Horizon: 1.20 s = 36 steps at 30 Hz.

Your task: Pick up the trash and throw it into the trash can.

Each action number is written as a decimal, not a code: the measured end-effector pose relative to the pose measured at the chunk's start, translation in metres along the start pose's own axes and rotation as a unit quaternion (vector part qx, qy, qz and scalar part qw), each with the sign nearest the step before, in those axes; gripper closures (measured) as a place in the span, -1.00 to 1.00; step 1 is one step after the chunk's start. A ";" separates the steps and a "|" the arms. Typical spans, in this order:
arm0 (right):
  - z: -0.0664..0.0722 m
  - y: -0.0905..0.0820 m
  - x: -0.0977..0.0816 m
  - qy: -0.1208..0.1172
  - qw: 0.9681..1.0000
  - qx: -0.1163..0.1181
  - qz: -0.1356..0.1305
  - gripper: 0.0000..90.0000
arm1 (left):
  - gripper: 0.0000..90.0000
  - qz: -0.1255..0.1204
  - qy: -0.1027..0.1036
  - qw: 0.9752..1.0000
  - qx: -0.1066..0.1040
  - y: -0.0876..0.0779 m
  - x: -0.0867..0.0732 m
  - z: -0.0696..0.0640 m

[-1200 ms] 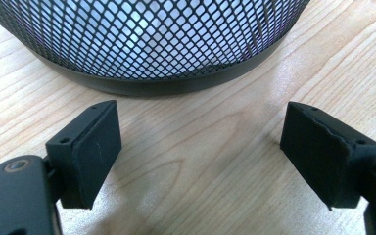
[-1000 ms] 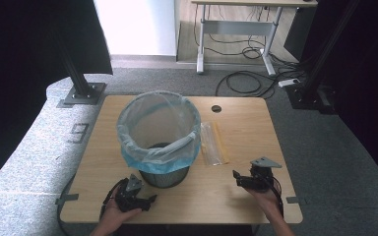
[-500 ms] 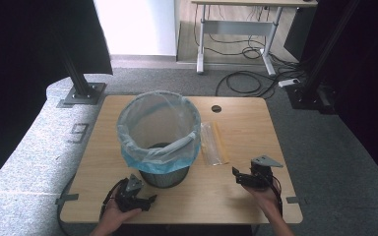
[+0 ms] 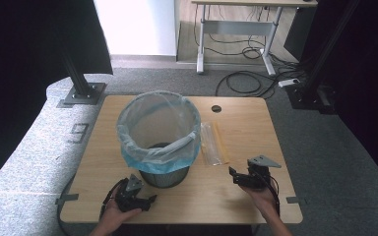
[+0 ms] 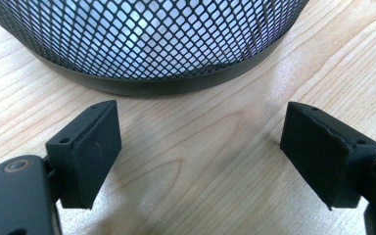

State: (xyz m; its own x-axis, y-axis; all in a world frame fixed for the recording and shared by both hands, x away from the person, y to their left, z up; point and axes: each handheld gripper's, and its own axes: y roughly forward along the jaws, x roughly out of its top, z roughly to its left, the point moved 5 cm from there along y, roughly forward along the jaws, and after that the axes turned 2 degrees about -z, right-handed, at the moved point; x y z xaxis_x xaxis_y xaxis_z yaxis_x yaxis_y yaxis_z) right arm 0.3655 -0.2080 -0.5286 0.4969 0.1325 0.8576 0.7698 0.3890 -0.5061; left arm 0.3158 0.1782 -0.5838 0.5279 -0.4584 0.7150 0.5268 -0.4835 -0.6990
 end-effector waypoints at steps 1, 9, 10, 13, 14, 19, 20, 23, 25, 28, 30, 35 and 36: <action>0.000 0.001 0.000 0.000 1.000 -0.001 0.000 -0.64 | -0.66 0.000 0.000 1.000 -0.001 0.000 0.000 0.000; 0.003 0.005 0.002 0.000 1.000 -0.001 0.001 -0.65 | -0.66 0.000 0.003 1.000 -0.003 0.000 0.000 0.001; 0.003 0.005 0.002 0.000 1.000 -0.001 0.001 -0.65 | -0.66 0.000 0.003 1.000 -0.003 0.000 0.000 0.001; 0.006 0.009 0.003 -0.004 1.000 0.000 0.004 -0.67 | -0.66 0.000 0.004 1.000 -0.004 0.000 0.000 0.001; 0.006 0.011 0.003 -0.006 1.000 -0.001 0.005 -0.67 | -0.66 0.001 0.004 1.000 -0.004 0.000 0.000 0.001; 0.006 0.017 0.005 -0.010 1.000 -0.002 0.005 -0.68 | -0.66 0.000 0.004 1.000 -0.004 0.000 0.000 0.001; 0.006 0.019 0.006 -0.012 1.000 -0.001 0.004 -0.69 | -0.66 0.000 0.004 1.000 -0.004 0.000 0.000 0.001; 0.005 0.023 0.007 -0.010 1.000 -0.002 0.006 -0.69 | -0.66 0.000 0.004 1.000 -0.004 0.000 0.000 0.001; 0.004 0.024 0.007 -0.011 1.000 -0.002 0.005 -0.69 | -0.66 0.000 0.004 1.000 -0.004 0.000 0.000 0.001; 0.003 0.029 0.008 -0.010 1.000 -0.005 0.008 -0.69 | -0.66 0.001 0.004 1.000 -0.004 0.000 0.000 0.001; 0.002 0.031 0.008 -0.010 1.000 -0.006 0.009 -0.69 | -0.66 0.000 0.004 1.000 -0.004 0.000 0.000 0.001; 0.002 0.035 0.007 -0.010 1.000 -0.008 0.014 -0.69 | -0.66 0.000 0.004 1.000 -0.004 0.000 0.000 0.001; 0.002 0.037 0.006 -0.012 1.000 -0.009 0.016 -0.69 | -0.66 0.000 0.004 1.000 -0.004 0.000 0.000 0.001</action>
State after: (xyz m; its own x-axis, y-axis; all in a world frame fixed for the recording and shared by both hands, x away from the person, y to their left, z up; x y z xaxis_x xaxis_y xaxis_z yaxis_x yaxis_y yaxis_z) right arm 0.3964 -0.1913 -0.5414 0.5123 0.1657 0.8427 0.7608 0.3675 -0.5348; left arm 0.3166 0.1784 -0.5838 0.5234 -0.4641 0.7146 0.5216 -0.4886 -0.6994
